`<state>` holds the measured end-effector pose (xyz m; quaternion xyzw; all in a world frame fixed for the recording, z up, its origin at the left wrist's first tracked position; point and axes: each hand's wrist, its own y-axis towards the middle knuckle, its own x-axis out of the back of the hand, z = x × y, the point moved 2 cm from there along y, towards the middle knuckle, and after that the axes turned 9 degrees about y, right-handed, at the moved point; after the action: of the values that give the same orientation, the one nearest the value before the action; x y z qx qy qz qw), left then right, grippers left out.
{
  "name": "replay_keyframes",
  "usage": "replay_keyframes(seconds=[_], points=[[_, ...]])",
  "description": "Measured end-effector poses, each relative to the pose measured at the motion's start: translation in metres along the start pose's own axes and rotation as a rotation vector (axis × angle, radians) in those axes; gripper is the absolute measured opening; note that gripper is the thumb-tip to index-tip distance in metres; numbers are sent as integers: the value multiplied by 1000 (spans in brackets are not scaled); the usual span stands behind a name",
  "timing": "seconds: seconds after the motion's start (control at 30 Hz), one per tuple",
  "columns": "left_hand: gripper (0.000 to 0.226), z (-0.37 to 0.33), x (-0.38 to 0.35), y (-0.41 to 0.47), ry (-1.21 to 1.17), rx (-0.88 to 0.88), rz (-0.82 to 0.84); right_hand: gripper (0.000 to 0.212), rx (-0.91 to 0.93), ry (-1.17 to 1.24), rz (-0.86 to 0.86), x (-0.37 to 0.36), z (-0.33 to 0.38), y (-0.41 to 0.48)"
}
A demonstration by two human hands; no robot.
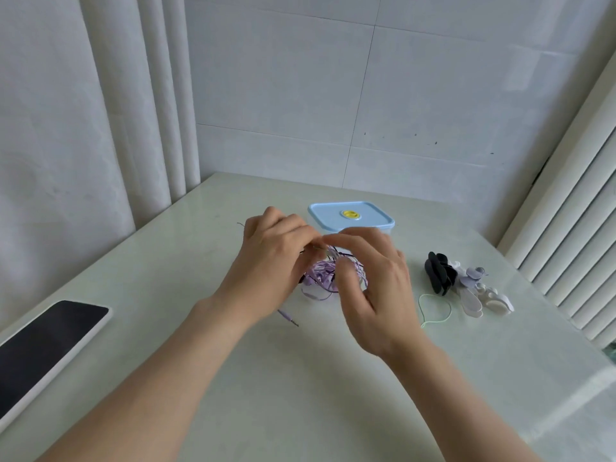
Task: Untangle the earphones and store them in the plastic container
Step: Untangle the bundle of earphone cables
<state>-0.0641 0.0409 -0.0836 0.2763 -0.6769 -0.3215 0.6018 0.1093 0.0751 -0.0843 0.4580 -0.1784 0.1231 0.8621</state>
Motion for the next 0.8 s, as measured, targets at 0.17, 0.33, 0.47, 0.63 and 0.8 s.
replay_keyframes(seconds=[0.17,0.33,0.47,0.63,0.8], points=[[16,0,1,3,-156,-26,8,23,-108,12,-62,-8,-5,1],[6,1,2,4,-369,108,-13,15,-177,-228,47,-6,-28,0],[5,3,2,2,-532,240,3,10,-295,-288,84,1,-35,4],[11,-2,1,1,-834,402,25,7,-266,-212,22,3,-34,5],[25,-11,-2,-1,-841,424,245,11,-253,51,-64,11,-24,11]])
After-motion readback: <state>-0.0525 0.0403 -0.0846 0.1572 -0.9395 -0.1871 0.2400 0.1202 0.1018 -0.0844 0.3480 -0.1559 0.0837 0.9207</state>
